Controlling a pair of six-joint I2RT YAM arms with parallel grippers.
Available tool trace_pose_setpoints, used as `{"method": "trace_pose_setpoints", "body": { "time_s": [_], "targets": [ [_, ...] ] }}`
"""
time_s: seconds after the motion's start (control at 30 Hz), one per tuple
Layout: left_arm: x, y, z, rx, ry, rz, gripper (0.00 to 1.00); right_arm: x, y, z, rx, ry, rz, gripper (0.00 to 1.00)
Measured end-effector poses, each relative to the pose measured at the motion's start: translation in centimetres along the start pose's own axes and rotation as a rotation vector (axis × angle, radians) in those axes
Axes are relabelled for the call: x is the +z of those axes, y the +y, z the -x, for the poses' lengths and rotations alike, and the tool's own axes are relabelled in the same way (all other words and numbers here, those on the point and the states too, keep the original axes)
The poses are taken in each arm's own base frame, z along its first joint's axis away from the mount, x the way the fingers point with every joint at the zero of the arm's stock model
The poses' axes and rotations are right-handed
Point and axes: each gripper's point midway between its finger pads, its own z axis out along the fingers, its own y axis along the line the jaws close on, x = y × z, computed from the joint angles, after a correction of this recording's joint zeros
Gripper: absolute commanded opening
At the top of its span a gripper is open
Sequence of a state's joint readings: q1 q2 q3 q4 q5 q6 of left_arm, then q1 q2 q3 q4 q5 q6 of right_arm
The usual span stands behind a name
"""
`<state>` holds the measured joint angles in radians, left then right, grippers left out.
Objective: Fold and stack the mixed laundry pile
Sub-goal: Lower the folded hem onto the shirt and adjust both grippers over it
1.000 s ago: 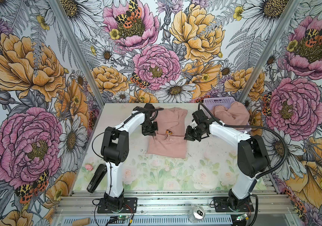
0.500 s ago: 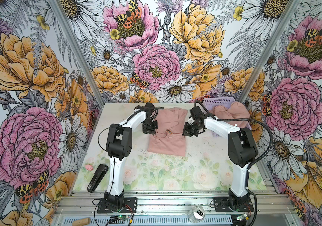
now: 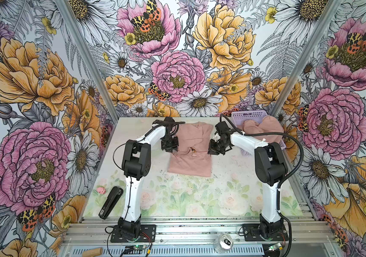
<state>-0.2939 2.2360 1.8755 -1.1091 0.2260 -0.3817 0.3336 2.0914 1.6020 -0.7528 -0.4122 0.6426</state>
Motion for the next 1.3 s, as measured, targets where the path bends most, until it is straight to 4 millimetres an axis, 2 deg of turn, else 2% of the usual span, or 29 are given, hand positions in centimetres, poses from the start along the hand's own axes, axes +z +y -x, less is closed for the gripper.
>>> {"method": "trace_pose_setpoints", "body": {
  "time_s": [0.13,0.23,0.33,0.43,0.5,0.57,0.63,0.73,0.83,1.07,1.17,1.3],
  "targets": [
    [-0.4,1.1,0.0,-0.013,-0.02,0.031,0.57,-1.1,0.5,0.7,-0.029,-0.033,0.009,0.34],
    [-1.8,1.6,-0.8,-0.012,-0.04,0.046,0.59,-2.4,0.8,0.2,-0.042,-0.054,0.011,0.38],
    [-4.1,1.4,-1.8,-0.001,-0.076,0.039,0.59,-3.3,1.1,-2.2,-0.05,-0.044,0.01,0.43],
    [-5.6,0.6,-3.2,0.026,-0.099,0.021,0.58,-2.9,2.3,-5.5,-0.072,-0.005,0.012,0.48],
    [-5.1,-0.1,-4.7,0.044,-0.084,0.007,0.57,-2.0,3.0,-7.2,-0.087,0.023,0.019,0.49],
    [-3.6,-0.6,-6.3,0.061,-0.042,-0.004,0.57,-0.9,3.6,-8.7,-0.098,0.052,0.023,0.49],
    [-1.5,-0.8,-7.9,0.064,0.012,-0.003,0.56,-0.1,4.2,-9.2,-0.101,0.067,0.034,0.5],
    [0.6,-1.4,-9.2,0.071,0.063,-0.006,0.56,0.7,4.4,-8.6,-0.096,0.058,0.046,0.5],
    [1.5,-2.0,-8.9,0.073,0.063,-0.022,0.56,1.7,4.4,-7.7,-0.092,0.052,0.05,0.5],
    [2.0,-2.2,-7.2,0.063,0.041,-0.038,0.54,3.4,4.1,-6.3,-0.081,0.046,0.047,0.5],
    [2.2,-2.1,-6.2,0.048,0.038,-0.044,0.54,3.5,4.2,-5.2,-0.073,0.029,0.05,0.5],
    [1.8,-2.2,-4.4,0.037,0.006,-0.054,0.53,3.1,4.8,-2.4,-0.067,-0.019,0.071,0.5]
  ]
}}
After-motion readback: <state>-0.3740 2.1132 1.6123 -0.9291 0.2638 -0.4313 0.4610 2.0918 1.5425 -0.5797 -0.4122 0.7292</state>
